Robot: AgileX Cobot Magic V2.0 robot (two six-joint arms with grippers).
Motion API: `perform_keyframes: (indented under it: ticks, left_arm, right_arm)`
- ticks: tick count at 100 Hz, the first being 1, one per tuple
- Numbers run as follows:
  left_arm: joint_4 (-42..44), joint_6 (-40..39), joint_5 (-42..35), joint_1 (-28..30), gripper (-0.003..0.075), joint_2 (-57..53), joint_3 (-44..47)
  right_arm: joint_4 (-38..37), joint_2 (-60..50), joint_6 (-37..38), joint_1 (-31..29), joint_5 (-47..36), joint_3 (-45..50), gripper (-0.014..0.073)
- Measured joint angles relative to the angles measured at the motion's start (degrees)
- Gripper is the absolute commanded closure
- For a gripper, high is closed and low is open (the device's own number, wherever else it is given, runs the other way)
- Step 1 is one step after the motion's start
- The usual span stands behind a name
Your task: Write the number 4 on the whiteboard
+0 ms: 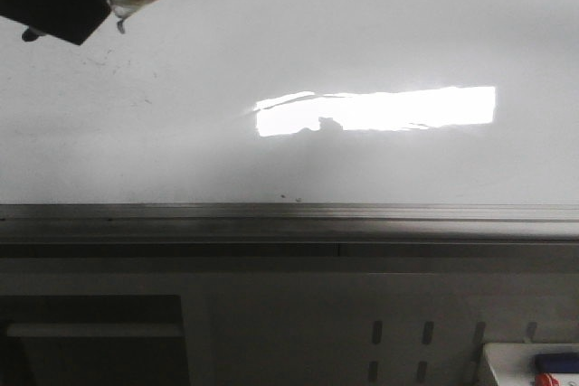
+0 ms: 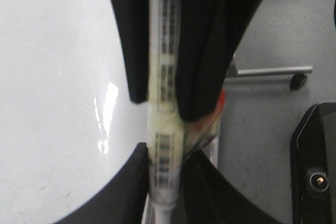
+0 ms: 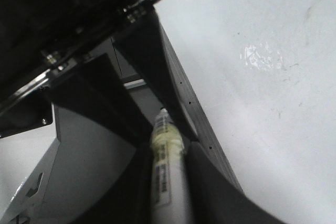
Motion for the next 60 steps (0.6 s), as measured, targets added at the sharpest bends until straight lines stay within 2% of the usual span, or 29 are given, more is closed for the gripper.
perform_keyframes:
  ticks: [5,12,43,60]
  left_arm:
    - [-0.93,-1.47,0.02,0.00,0.0347,-0.07,0.00]
    - [-1.29,-3.72,-0.52,0.00,0.0294,-0.07,0.00]
    - [-2.85,-8.01,-0.55,2.94,0.0294,-0.71,0.42]
    - [-6.79,-8.60,-3.77,7.49,0.0294,-5.88,5.05]
  right_arm:
    - [0.00,0.22,0.21,0.00,0.00,0.00,0.0656]
    - [0.00,0.22,0.26,0.00,0.14,0.00,0.0656]
    - [-1.70,-0.42,0.60,-0.16,-0.18,0.69,0.0654]
    - [-2.35,-4.33,0.60,-4.10,-2.16,6.25,0.0654]
